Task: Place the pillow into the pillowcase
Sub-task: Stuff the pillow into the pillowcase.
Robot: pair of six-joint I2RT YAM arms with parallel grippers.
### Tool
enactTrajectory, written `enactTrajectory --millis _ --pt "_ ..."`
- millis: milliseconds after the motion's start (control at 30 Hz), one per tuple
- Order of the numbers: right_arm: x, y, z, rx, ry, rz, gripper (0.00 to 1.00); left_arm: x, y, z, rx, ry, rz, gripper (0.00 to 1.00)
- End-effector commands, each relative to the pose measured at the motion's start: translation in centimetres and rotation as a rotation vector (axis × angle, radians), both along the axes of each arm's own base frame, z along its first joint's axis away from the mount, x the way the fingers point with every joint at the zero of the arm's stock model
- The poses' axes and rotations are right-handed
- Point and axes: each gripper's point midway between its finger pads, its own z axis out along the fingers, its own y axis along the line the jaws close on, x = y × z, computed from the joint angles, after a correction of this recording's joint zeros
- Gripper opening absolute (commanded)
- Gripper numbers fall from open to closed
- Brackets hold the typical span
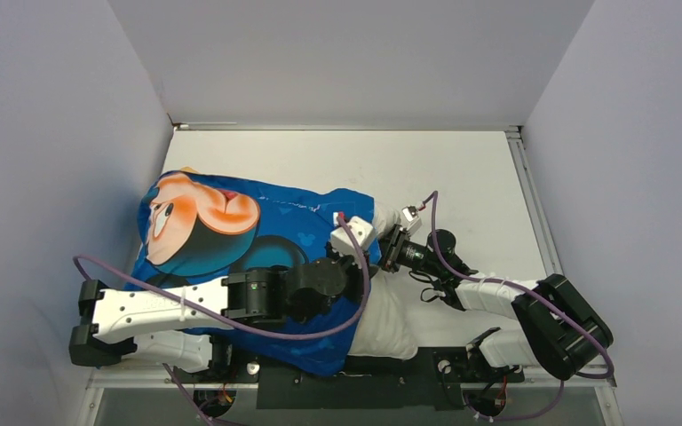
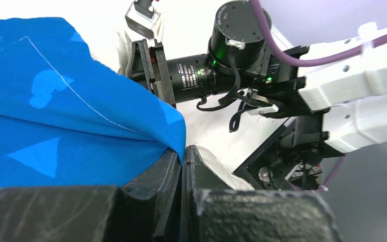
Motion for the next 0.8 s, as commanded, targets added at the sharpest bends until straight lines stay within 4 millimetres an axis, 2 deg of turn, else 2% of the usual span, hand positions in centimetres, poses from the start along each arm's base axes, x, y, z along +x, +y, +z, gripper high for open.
enactTrajectory --millis 0,100,167,300,433,500,567,667,767 --pt "-0.8 1.4 3.5 0.072 -0.097 0.085 0.16 -3.2 -6.4 4.8 -0.213 0.075 -0.148 0.04" --pt "-1.0 1.5 3.9 0.080 -0.098 0.099 0.16 -2.9 -8.3 2.6 -0.127 0.070 -0.143 0.08" --pt "-1.2 1.5 4.2 0.091 -0.095 0.110 0.15 -2.1 -8.9 0.4 -0.061 0.064 -0.099 0.13" --pt "-1.6 0.8 4.7 0.117 -0.084 0.113 0.15 -0.3 -8.5 -4.0 0.066 0.066 -0.011 0.17" --pt "-1.6 0.5 4.5 0.097 -0.083 0.120 0.15 0.4 -7.4 -8.3 0.193 0.103 0.039 0.20" --pt "-1.6 0.4 4.2 0.084 -0.083 0.119 0.15 0.5 -7.0 -8.7 0.214 0.105 0.051 0.23" --pt "-1.6 0.4 4.0 0.075 -0.080 0.114 0.15 0.3 -6.8 -8.2 0.209 0.104 0.041 0.34" --pt "-1.5 0.3 4.0 0.072 -0.073 0.107 0.15 -0.2 -5.8 -6.7 0.222 0.090 0.046 0.53" --pt "-1.5 0.2 3.9 0.062 -0.065 0.098 0.16 -0.6 -4.3 -4.3 0.250 0.062 0.074 0.64"
